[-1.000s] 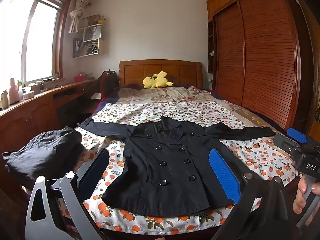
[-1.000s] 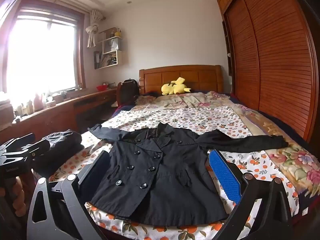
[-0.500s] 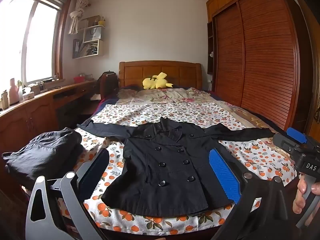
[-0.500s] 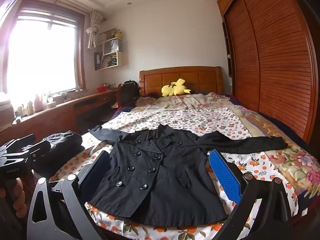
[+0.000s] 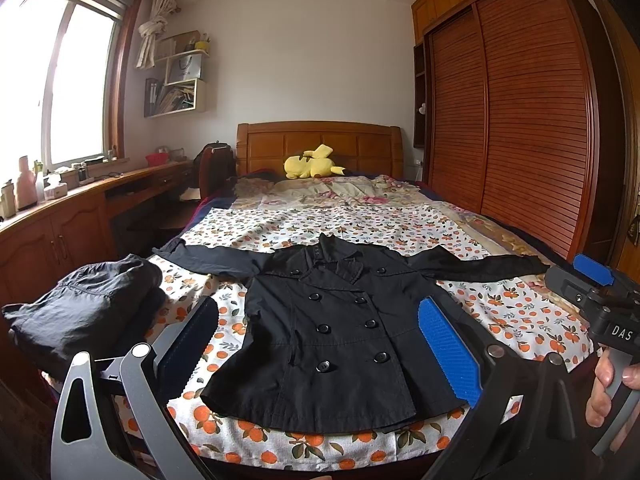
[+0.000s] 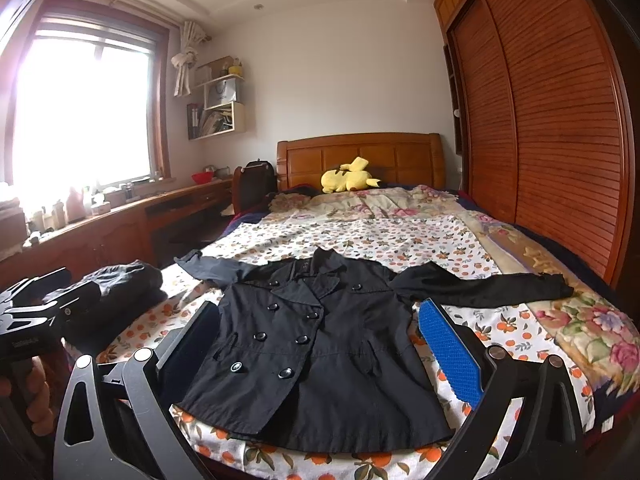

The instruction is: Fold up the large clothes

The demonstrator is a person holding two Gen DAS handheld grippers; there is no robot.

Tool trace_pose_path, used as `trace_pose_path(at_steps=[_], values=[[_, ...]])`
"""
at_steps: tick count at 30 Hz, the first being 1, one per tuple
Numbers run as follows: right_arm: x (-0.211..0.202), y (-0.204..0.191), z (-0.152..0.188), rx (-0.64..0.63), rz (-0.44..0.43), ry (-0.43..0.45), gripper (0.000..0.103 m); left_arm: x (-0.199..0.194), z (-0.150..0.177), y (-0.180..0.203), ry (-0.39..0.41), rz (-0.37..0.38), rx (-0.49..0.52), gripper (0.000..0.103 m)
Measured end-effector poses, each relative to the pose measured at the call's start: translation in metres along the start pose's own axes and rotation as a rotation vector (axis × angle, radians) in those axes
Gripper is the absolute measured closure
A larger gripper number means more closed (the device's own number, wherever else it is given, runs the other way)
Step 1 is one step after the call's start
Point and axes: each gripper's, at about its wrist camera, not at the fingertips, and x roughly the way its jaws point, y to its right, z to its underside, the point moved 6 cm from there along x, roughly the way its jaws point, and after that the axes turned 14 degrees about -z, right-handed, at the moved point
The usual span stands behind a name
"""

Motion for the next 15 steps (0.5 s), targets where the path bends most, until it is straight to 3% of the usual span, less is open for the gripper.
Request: trace_pose_path(at_steps=[15], values=[[-0.0064,0.0004,-0.0044,-0.004,-0.002,0.009,0.007,0.0011,-0.0003,0.0000,0.003,0.001,0.000,0.002]])
